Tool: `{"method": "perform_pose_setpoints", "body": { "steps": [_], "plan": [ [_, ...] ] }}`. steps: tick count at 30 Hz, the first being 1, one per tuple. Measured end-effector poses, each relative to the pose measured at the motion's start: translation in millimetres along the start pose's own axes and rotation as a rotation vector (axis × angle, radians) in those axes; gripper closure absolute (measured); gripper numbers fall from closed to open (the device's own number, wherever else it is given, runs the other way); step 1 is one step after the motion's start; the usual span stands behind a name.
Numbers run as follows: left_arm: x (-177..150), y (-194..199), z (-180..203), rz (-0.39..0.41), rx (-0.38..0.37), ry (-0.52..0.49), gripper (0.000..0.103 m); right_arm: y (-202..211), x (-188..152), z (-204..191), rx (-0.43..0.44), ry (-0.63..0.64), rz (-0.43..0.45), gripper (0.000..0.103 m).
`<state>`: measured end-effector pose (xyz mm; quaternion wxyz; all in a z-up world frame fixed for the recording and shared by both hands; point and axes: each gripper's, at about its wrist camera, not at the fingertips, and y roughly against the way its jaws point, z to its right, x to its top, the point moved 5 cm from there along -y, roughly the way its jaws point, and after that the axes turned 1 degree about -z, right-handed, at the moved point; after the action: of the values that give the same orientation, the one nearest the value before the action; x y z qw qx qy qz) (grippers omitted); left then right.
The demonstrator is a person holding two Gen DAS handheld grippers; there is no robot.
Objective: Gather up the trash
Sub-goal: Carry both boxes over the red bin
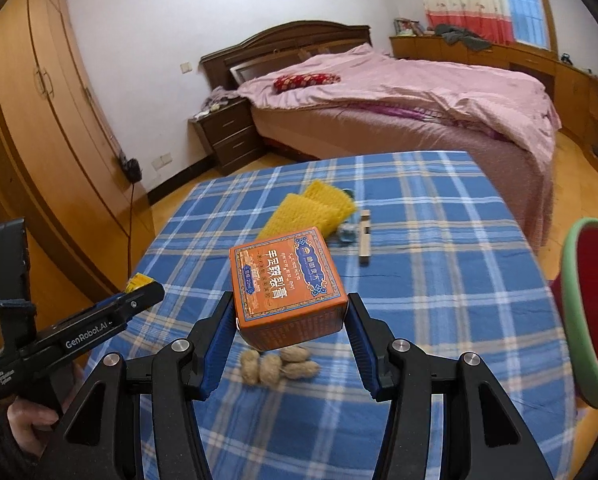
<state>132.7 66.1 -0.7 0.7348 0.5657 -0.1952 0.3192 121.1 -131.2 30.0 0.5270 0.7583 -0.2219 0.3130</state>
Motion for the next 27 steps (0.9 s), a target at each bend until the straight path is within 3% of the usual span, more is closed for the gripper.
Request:
{"method": "perform_pose_setpoints", "body": {
  "steps": [12,27],
  "plan": [
    [-3,8,52,-0.016,-0.087,-0.077,0.057,42,-5,49,-0.069,-0.096,0.070,0.048],
    [-14,-5,141,-0.067,-0.171,-0.247,0.057,86,-16,120,-0.185,-0.222,0.131,0.048]
  ]
}}
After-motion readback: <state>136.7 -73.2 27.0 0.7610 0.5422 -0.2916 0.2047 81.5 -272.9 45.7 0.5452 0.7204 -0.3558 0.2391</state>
